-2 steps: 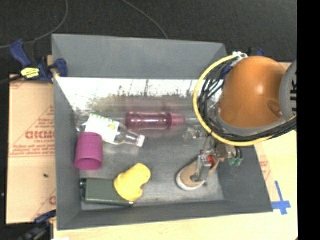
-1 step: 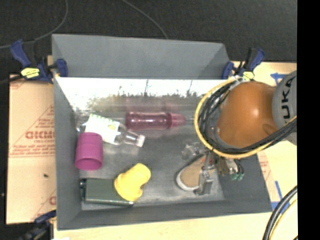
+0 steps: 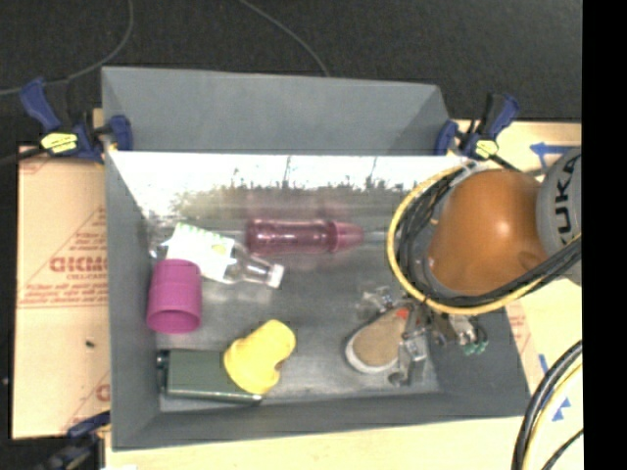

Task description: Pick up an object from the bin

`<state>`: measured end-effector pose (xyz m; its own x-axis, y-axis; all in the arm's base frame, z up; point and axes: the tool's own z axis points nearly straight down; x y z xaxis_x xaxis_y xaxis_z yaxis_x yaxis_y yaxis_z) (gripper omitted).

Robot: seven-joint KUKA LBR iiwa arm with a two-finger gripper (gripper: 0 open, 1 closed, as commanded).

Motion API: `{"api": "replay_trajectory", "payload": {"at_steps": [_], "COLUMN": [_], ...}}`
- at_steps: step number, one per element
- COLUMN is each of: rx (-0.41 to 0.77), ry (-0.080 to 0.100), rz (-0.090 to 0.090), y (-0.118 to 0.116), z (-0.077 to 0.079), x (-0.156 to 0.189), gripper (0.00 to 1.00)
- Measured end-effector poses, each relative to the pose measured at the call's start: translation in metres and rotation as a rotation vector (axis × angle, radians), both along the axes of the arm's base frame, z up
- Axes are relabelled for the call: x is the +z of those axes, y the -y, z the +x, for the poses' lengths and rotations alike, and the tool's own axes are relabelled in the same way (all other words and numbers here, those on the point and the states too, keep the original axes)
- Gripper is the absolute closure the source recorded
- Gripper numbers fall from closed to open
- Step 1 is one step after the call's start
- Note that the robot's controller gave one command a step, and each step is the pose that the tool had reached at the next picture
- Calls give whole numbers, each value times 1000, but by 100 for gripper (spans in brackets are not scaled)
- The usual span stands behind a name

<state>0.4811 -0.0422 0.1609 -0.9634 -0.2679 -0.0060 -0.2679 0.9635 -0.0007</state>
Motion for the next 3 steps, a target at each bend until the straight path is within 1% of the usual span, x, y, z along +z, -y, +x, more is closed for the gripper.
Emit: {"api": "replay_trajectory", "payload": {"at_steps": [1,2,3], "rx": [176,177,218], "ry": [-3,-3,2], "rz": [-3,-3,-5], "y": [26,26,38], "z": [-3,-3,-5], "x": [-89,-89,-40], "gripper": [100,100,100]}}
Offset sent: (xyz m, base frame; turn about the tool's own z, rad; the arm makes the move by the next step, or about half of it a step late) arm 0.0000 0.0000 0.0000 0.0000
